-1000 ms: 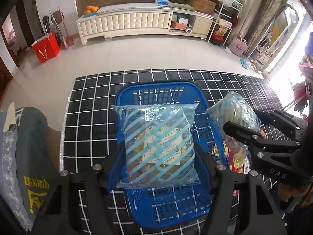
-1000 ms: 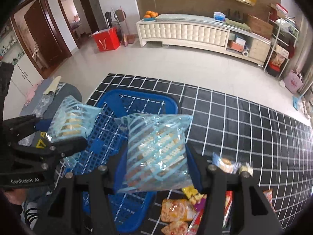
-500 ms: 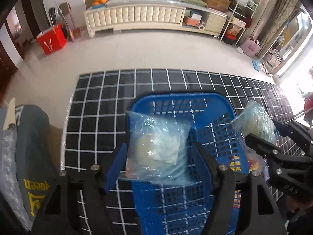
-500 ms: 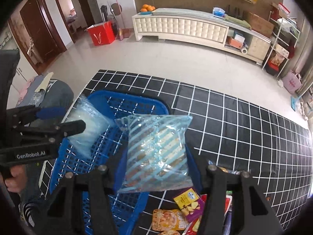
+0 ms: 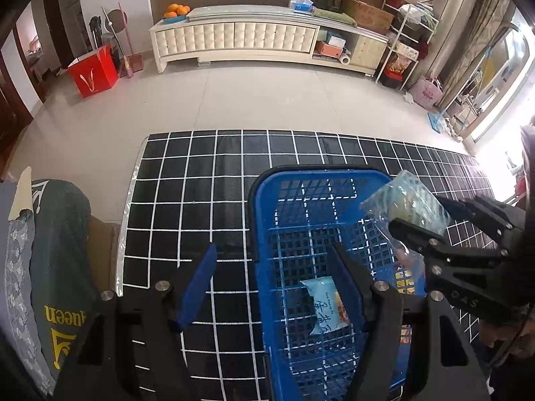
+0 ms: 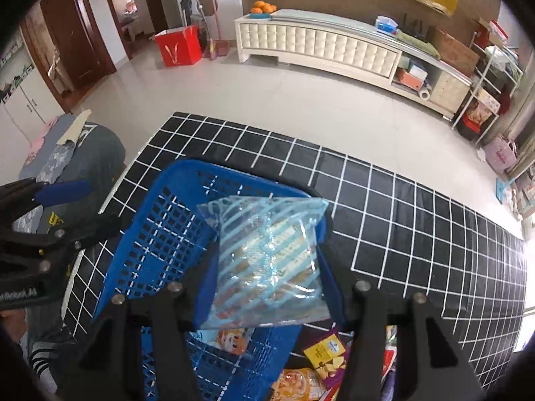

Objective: Organize snacks

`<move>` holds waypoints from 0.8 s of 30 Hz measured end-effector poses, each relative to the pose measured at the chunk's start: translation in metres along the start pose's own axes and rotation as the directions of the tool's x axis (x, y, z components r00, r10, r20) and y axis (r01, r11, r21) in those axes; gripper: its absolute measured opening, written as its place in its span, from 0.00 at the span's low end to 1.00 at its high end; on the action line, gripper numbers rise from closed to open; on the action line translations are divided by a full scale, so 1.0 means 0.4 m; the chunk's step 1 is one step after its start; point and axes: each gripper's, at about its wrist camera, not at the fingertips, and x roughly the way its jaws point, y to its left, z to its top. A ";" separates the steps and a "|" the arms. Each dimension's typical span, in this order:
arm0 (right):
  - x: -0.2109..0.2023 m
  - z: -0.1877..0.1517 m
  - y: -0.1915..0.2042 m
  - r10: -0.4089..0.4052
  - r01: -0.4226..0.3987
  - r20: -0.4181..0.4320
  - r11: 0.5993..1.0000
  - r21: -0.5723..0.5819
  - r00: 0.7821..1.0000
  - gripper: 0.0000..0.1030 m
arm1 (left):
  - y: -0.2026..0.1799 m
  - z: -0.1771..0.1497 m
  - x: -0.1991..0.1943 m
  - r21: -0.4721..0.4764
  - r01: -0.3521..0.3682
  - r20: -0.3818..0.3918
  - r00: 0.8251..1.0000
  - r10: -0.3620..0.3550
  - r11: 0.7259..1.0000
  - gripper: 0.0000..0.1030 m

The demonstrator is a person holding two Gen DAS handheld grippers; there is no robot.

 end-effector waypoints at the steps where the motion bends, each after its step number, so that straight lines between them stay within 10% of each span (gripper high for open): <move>1: 0.004 0.001 0.003 0.003 -0.003 -0.003 1.000 -0.004 1.000 0.59 | 0.004 -0.001 0.001 -0.002 0.001 0.000 1.000 -0.001 1.000 0.65; 6: 0.030 0.011 0.017 0.021 -0.021 -0.011 0.999 -0.028 1.000 0.59 | 0.017 -0.013 0.015 -0.018 0.010 -0.013 1.000 -0.010 1.000 0.65; 10: 0.040 0.013 0.019 -0.010 0.010 -0.003 0.999 -0.042 1.000 0.92 | 0.018 -0.021 0.025 -0.019 0.017 -0.025 1.000 -0.018 1.000 0.65; 24: -0.097 -0.039 -0.022 -0.031 0.032 0.055 0.999 -0.016 0.998 0.93 | -0.059 -0.076 -0.041 0.005 0.019 -0.019 1.000 -0.019 1.000 0.65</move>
